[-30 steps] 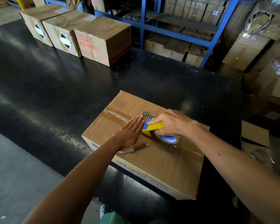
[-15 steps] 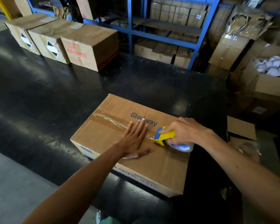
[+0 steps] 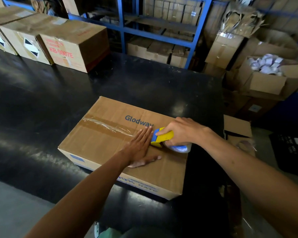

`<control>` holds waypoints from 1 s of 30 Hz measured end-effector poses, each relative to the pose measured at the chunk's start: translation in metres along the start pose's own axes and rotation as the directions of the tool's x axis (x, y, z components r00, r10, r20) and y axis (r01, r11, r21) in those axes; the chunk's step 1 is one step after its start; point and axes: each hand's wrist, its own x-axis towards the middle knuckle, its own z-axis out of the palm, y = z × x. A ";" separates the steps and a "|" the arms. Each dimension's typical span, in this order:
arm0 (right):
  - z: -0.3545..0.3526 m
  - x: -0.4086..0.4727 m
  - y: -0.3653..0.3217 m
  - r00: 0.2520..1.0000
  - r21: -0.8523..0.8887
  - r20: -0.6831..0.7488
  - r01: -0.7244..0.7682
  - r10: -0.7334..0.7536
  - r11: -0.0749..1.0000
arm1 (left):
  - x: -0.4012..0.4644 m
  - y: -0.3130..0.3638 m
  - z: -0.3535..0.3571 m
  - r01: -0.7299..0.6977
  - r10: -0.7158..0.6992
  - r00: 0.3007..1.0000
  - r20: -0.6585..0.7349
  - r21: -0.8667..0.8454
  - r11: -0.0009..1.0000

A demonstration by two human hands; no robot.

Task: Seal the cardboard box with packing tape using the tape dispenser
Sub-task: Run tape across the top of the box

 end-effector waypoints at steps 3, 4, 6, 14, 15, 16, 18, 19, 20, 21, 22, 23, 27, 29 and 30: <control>0.002 -0.018 0.014 0.999 0.021 0.026 -0.021 0.021 1.000 | 0.000 0.000 -0.001 -0.010 0.009 1.000 0.010 0.037 0.999; 0.004 -0.028 0.024 0.998 0.035 0.046 -0.042 0.040 0.998 | 0.001 0.000 -0.001 -0.016 0.015 1.000 0.018 0.040 0.999; 0.013 -0.050 0.047 0.991 0.060 0.099 -0.094 0.088 0.994 | 0.001 0.001 -0.001 -0.023 0.023 1.000 0.018 0.035 0.999; 0.032 -0.059 0.071 0.991 0.072 0.083 -0.112 0.106 0.991 | 0.012 0.041 -0.005 -0.103 0.101 0.993 0.057 0.038 0.994; 0.033 -0.057 0.073 0.991 0.071 0.080 -0.111 0.106 0.991 | 0.017 0.058 0.001 -0.144 0.143 0.989 0.045 0.022 0.989; 0.034 -0.056 0.075 0.992 0.073 0.074 -0.112 0.107 0.991 | 0.021 0.072 0.006 -0.149 0.148 0.989 0.023 0.004 0.989; 0.037 -0.058 0.077 0.992 0.088 0.067 -0.114 0.109 0.990 | 0.027 0.086 0.011 -0.113 0.113 0.993 -0.023 -0.014 0.993; 0.037 -0.060 0.077 0.992 0.103 0.068 -0.113 0.107 0.988 | 0.027 0.086 0.012 -0.111 0.111 0.994 -0.024 -0.009 0.994; 0.039 -0.063 0.078 0.992 0.120 0.068 -0.113 0.106 0.986 | 0.025 0.084 0.011 -0.121 0.121 0.993 -0.012 -0.002 0.993; 0.040 -0.066 0.078 0.992 0.136 0.067 -0.119 0.111 0.984 | 0.023 0.081 0.010 -0.132 0.132 0.991 -0.007 0.008 0.991; 0.040 -0.068 0.077 0.991 0.148 0.068 -0.125 0.116 0.981 | 0.022 0.080 0.008 -0.137 0.138 0.990 -0.012 0.021 0.990; 0.041 -0.070 0.077 0.991 0.155 0.072 -0.125 0.115 0.980 | 0.023 0.080 0.008 -0.139 0.140 0.990 -0.008 0.031 0.990; 0.043 -0.087 0.090 0.993 0.127 0.067 -0.106 0.098 0.986 | 0.024 0.081 0.009 -0.136 0.136 0.991 0.012 0.042 0.990; 0.044 -0.106 0.104 0.991 0.094 0.082 -0.116 0.108 0.989 | 0.024 0.079 0.009 -0.136 0.135 0.991 0.015 0.037 0.990; 0.046 -0.115 0.108 0.990 0.075 0.086 -0.116 0.110 0.990 | 0.024 0.078 0.009 -0.137 0.137 0.991 0.012 0.036 0.990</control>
